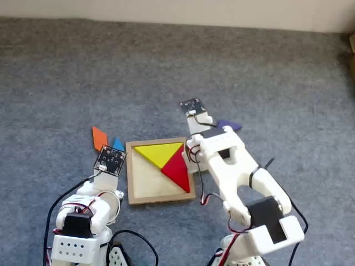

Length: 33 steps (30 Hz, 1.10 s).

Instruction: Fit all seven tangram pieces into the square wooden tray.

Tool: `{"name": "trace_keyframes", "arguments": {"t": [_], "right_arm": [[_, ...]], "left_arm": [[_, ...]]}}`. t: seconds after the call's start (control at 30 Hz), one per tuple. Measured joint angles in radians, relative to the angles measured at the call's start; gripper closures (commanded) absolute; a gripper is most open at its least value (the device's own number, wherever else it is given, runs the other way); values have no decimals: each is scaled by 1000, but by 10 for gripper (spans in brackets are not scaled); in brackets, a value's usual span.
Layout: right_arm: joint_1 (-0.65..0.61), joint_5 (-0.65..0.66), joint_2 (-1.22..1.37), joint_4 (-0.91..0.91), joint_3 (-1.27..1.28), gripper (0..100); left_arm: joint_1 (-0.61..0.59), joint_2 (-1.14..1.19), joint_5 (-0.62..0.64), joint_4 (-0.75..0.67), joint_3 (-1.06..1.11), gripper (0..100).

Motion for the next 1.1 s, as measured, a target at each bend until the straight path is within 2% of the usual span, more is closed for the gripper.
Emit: {"name": "trace_keyframes", "arguments": {"t": [0.2, 0.4, 0.67, 0.8, 0.97, 1.1], "right_arm": [[25, 2, 35, 81, -71, 824], [81, 3, 38, 107, -107, 909], [107, 5, 34, 110, -120, 909], [115, 77, -57, 161, -117, 909], [91, 112, -218, 163, -44, 909], [9, 112, -292, 109, 57, 909]], "left_arm": [[0, 0, 0, 0, 0, 993], [0, 0, 0, 0, 0, 993], [0, 0, 0, 0, 0, 993], [0, 0, 0, 0, 0, 993], [0, 0, 0, 0, -2, 993], [0, 0, 0, 0, -2, 993]]}}
